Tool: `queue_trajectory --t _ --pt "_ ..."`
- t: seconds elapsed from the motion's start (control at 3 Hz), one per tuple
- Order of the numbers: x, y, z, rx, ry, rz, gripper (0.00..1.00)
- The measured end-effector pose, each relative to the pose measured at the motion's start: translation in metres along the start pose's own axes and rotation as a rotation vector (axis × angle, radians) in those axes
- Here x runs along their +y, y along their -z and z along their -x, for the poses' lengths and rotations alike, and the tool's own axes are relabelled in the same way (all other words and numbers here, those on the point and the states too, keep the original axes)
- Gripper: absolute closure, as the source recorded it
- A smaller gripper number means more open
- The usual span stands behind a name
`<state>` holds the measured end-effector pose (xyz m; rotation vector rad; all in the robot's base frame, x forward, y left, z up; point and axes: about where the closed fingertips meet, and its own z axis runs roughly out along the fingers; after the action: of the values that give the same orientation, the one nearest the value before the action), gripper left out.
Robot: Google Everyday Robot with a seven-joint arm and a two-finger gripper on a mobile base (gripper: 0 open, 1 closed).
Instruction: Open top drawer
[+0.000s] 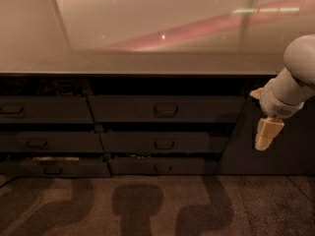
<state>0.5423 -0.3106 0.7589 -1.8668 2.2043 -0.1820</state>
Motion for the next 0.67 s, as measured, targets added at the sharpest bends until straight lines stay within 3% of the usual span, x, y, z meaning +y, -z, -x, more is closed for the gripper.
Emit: queue_trajectory --t 0.33,0.67 --pt "0.0000 0.0000 0.0000 0.000 0.000 0.000 0.00" --pt "-0.0080 -0.0094 0.0013 0.078 -0.002 -0.017 0.00"
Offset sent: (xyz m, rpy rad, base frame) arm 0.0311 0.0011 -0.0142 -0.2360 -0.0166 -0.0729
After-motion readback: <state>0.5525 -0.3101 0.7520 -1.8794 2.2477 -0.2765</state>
